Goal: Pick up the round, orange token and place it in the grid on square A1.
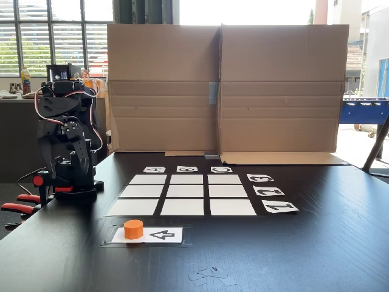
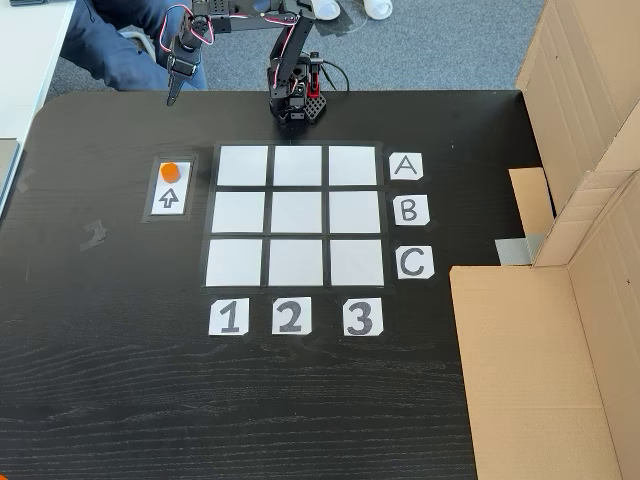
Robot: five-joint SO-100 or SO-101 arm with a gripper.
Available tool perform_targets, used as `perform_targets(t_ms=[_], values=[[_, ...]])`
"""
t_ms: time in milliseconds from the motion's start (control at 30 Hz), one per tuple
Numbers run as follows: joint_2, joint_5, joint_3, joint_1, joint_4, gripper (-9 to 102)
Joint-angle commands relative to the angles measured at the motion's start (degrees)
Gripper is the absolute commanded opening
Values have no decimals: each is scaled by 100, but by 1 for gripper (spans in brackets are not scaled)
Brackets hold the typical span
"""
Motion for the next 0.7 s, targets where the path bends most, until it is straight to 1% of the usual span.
perform_targets(t_ms=[0,233,400,533,667], values=[[-246,105,-378,-123,-79,32],[-1257,826,-1160,-633,35,31],[-2109,1187,-1960,-993,439,30],[-2936,1477,-2892,-1274,1002,30],[-3437,1652,-3463,-1503,1081,30]])
